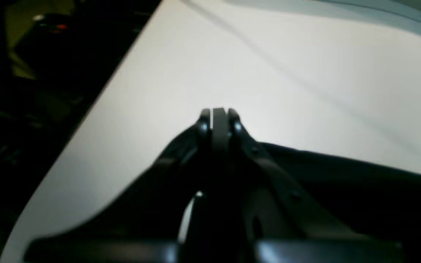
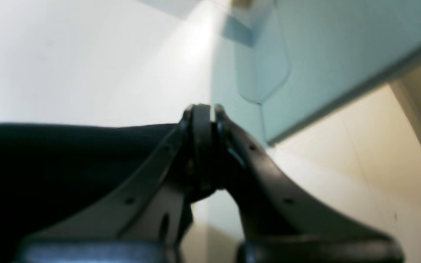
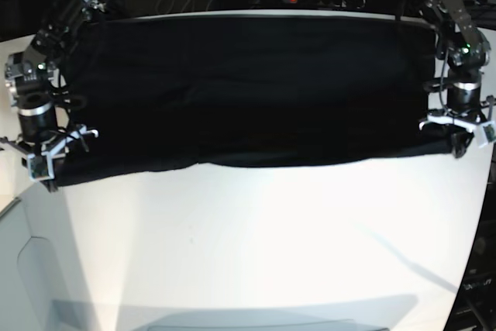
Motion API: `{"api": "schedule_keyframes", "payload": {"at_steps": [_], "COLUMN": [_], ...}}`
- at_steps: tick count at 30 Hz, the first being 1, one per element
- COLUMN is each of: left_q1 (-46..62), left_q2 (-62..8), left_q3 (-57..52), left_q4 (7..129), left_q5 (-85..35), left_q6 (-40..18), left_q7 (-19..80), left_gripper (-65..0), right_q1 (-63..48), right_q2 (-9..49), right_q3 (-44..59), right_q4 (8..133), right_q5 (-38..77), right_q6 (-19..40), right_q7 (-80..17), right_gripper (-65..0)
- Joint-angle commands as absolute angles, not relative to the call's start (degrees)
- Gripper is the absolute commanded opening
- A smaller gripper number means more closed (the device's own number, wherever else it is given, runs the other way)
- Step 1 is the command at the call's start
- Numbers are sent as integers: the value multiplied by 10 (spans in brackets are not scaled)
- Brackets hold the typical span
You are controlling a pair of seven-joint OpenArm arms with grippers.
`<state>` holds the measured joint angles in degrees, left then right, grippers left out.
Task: Fold the T-shirt properly
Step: 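Pull the folded edge with both grippers toward the arms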
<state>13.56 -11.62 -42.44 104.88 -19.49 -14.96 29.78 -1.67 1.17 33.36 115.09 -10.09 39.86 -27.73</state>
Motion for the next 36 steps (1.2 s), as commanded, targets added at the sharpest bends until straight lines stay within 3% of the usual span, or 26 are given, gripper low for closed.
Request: {"api": "schedule_keyframes", "payload": {"at_steps": [1,22,30,36], "left_q1": [138,242,244,247], "left_q2": [-117,-108,-109,-109], "left_q3": [-438,-468,-468,-468], "left_q4": [1066,1070,1069,1066], "left_q5": [-196,-265,-265,-262], "left_q6": [-147,-147,-147,-147], "left_q7": [282,280,281,281], "left_gripper": [-649,-649,-649,-649], "right_q1": [-22,-211,-305,-343], "right_q2": [15,-6,-90,-90], "right_q3": [337,359,354,359], "right_q4": [1161,1169,1169,1168], "right_q5": [-94,-94,-94,-47], "right_q6": [400,400,400,400], "right_q7": [-264,-263,-118,-80], "right_gripper": [-650,-650,-650,-650]}}
